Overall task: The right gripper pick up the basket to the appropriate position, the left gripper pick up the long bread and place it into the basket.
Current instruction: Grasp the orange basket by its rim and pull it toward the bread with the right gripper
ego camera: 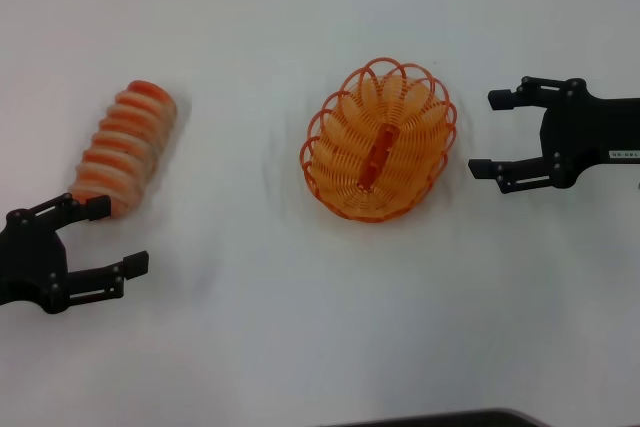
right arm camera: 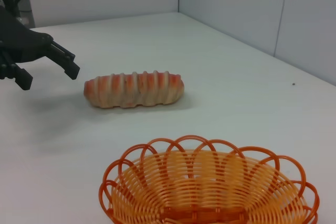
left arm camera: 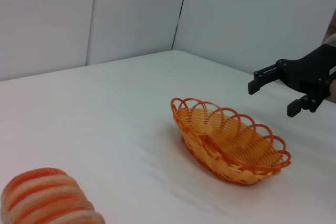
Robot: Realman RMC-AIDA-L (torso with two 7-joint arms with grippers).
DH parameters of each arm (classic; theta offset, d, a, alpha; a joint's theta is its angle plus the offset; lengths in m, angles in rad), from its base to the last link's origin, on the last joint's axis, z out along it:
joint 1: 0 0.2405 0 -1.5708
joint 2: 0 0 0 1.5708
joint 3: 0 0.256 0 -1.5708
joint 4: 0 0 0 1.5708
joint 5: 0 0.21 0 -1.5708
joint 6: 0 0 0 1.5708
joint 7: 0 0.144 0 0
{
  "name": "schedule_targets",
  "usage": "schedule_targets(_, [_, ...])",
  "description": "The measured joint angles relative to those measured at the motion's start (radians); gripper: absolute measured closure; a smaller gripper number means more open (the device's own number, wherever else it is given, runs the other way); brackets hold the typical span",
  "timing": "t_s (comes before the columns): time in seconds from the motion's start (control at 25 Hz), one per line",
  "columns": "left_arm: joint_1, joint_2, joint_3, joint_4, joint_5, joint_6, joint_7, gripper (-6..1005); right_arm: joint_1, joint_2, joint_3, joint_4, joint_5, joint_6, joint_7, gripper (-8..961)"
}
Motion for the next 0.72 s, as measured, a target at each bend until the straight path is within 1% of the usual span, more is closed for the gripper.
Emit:
schedule_targets(0.24, [0.0,-0.001,-0.003,0.0,-0.003,0.003,0.0,88,0.001,0.002,0.004,0.0,0.0,0.005,0.003,9])
schedule_targets(0.36, [0.0,-0.001,-0.004,0.0,-0.004,0.003,0.001,88,0.013,0.004,0.034,0.001,0.015,-0.001,0.072,10])
schedule_targets(0.44, [-0.002,-0.003,-0.004,0.0,-0.005,0.003,0.001,88,0.033,0.002,0.051,-0.01,0.036,-0.021,0.197,10])
schedule_targets(0.52, [-0.003,-0.004,-0.005,0.0,-0.005,0.002,0.001,88,0.06,-0.005,0.052,-0.03,0.039,-0.036,0.367,11])
schedule_targets(0.6, [-0.004,-0.005,-0.005,0.001,-0.005,0.001,0.001,88,0.1,-0.02,0.047,-0.049,0.011,-0.038,0.555,11])
schedule_targets(0.72, [-0.007,-0.005,-0.005,0.001,-0.005,0.005,0.001,88,0.184,-0.052,0.044,-0.068,-0.086,-0.041,0.818,12])
